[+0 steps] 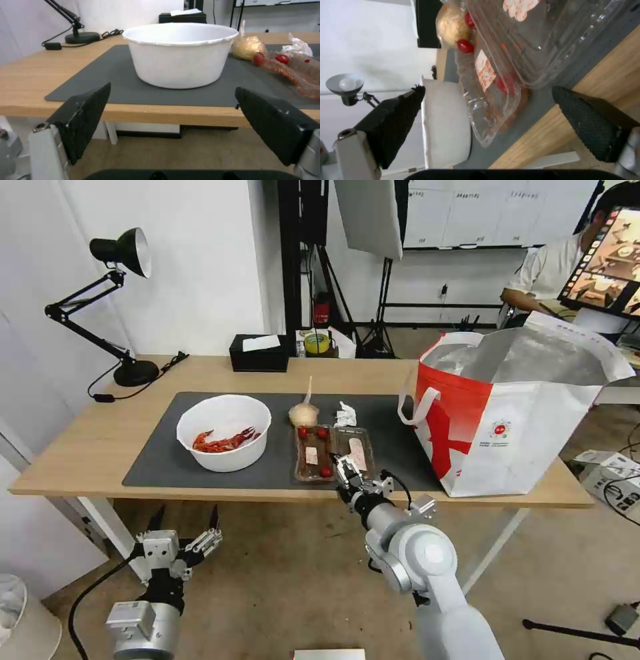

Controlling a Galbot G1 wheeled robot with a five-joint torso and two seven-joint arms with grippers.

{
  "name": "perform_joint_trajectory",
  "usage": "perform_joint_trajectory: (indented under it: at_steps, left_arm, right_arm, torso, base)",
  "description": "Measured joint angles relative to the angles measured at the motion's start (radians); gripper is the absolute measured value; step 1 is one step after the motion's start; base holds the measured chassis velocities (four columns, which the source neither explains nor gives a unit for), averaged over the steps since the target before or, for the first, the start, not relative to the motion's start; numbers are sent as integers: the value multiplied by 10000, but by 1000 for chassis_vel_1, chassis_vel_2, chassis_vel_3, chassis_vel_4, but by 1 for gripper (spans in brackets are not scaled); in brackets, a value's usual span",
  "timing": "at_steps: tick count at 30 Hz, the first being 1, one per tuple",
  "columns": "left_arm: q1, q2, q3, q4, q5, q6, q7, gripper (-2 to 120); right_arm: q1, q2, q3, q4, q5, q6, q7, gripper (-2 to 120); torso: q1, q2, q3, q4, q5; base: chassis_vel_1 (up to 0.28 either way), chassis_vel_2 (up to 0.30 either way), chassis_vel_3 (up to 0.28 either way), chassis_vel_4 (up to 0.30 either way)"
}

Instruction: Pick up the trash from the table and place it into the takeout bag.

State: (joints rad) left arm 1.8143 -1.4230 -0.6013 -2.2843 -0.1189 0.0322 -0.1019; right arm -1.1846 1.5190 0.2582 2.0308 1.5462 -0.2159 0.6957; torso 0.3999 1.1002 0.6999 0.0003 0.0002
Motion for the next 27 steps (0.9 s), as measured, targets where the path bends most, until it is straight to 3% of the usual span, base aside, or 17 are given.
perform_joint_trajectory:
  at_steps: [27]
  left_arm:
    - [182,-97,-47,-110,95,-174,5,100]
  right_arm:
    - [251,47,77,-183,-168,48,62,100]
  torso:
    - [1,-3,2,-3,-1]
  base:
    - [0,0,0,0]
